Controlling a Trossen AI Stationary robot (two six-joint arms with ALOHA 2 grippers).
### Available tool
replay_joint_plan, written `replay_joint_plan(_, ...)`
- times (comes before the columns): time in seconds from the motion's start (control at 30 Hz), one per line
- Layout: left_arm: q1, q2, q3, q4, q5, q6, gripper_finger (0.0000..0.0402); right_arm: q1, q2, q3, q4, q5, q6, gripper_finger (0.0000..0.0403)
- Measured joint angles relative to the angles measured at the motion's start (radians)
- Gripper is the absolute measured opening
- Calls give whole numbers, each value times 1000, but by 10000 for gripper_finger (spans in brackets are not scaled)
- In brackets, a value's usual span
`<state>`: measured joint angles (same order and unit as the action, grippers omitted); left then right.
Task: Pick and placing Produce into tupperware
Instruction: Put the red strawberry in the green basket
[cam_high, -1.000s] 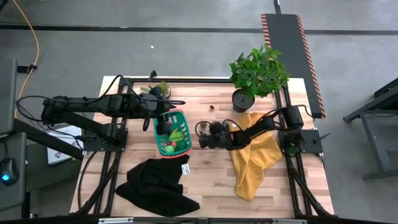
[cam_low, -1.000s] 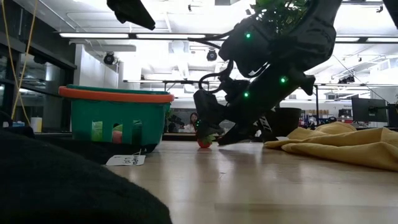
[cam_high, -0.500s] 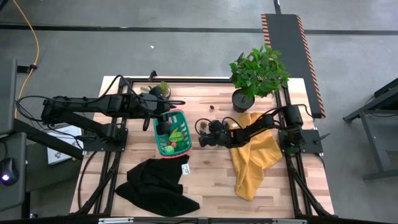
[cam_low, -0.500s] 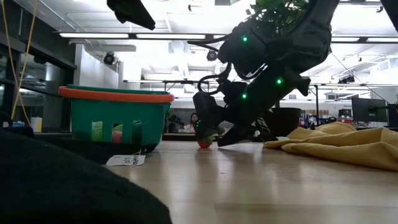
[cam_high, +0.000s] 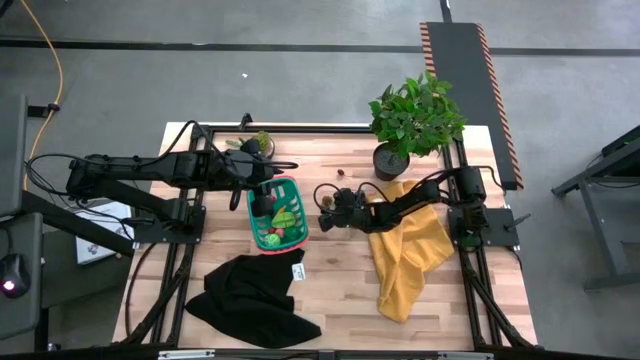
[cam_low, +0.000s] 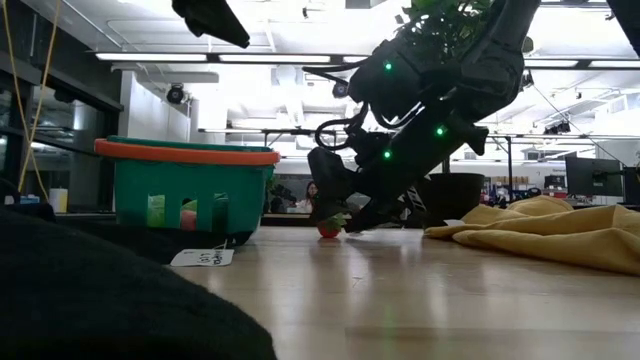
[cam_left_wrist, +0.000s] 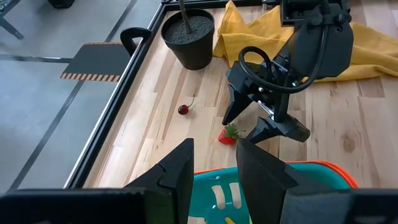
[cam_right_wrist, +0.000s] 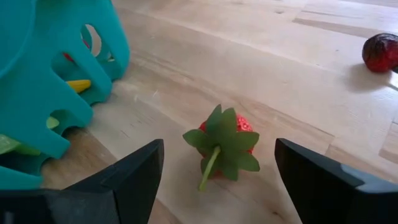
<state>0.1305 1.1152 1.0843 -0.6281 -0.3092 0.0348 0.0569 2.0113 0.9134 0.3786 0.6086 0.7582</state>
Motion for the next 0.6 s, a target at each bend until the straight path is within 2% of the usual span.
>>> replay_joint_plan(0.37,0,0,0,0,-23,14,111,-25,0,0,11,-13,-9,299)
replay_joint_plan(0.6,0,0,0,0,-23,14,111,-51,7,0,12,-82,-46,299)
